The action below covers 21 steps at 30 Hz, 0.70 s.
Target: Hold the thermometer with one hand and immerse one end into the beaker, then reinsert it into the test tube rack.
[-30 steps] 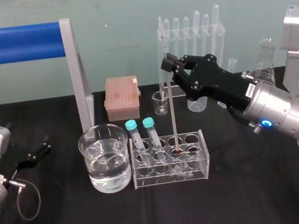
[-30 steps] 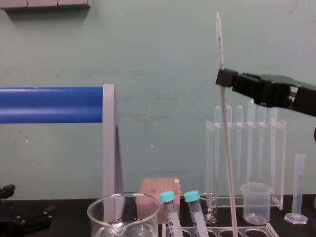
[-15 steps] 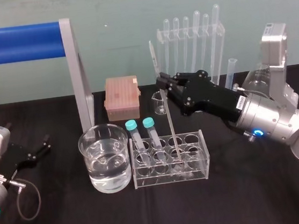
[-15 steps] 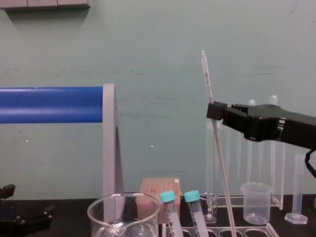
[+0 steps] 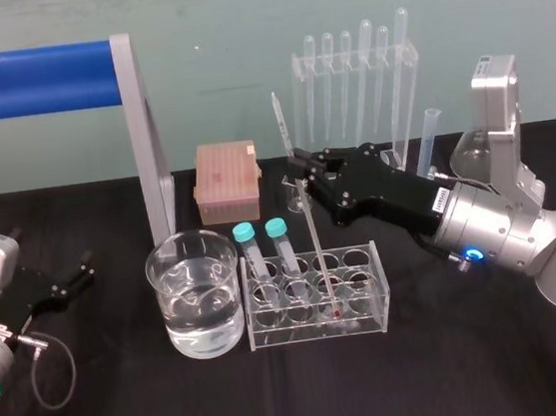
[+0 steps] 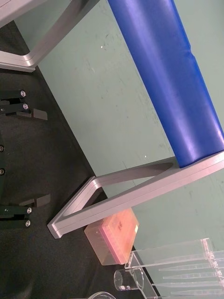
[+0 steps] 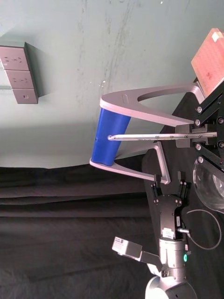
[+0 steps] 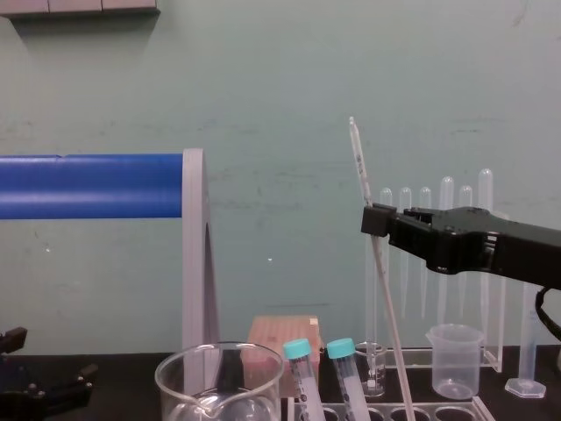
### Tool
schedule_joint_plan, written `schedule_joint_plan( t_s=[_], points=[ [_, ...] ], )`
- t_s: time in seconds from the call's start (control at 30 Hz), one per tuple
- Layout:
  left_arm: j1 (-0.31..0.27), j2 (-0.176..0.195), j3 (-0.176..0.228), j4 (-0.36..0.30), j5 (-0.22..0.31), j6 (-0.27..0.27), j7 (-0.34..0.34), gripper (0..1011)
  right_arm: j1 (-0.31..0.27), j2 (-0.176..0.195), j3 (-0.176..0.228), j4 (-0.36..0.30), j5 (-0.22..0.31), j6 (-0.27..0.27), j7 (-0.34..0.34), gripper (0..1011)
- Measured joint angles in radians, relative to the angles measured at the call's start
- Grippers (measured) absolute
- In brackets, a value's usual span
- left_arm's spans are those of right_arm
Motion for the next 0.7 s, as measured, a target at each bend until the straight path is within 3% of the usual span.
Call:
schedule_joint_plan(
  t_s=[0.53, 0.7],
  points=[
    [0.000, 0.000, 0.000, 0.000, 0.000, 0.000, 0.000, 1007, 0.004, -0.001, -0.004, 0.005, -0.015, -0.001, -0.001, 53],
    [0.000, 0.000, 0.000, 0.000, 0.000, 0.000, 0.000, 1008, 0.004, 0.000, -0.003, 0.005, -0.014, -0.001, -0.001, 153]
  ],
)
